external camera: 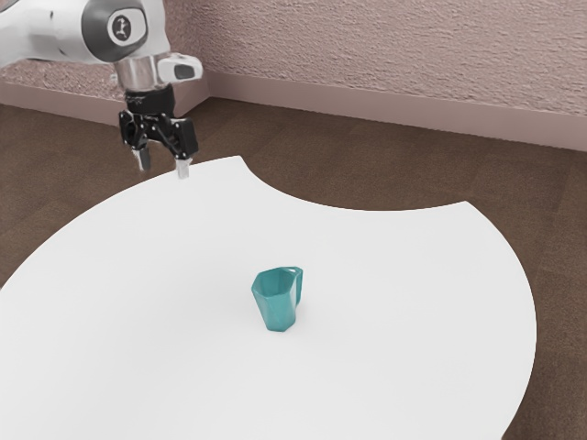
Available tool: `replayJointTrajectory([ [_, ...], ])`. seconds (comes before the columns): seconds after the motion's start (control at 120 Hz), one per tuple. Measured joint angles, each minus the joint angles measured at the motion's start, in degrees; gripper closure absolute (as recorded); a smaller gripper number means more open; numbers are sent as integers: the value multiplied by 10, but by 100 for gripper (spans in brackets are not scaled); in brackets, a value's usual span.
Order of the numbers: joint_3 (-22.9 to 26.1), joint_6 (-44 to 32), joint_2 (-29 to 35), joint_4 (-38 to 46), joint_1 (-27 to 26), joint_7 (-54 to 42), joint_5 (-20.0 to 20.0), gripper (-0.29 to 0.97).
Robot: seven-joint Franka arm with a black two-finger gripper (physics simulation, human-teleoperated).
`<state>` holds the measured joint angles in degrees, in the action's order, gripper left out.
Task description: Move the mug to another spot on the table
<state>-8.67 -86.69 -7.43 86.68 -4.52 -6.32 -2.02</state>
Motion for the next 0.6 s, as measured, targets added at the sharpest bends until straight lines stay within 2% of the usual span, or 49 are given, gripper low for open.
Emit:
replayJointTrajectory([
  [0.3,5,-44,-26,-38,-2,-14,7,2],
  [0.45,19,-51,-88,-99,-6,-19,5,2],
  [0.6,23,-63,-133,-124,-6,-22,-4,2],
])
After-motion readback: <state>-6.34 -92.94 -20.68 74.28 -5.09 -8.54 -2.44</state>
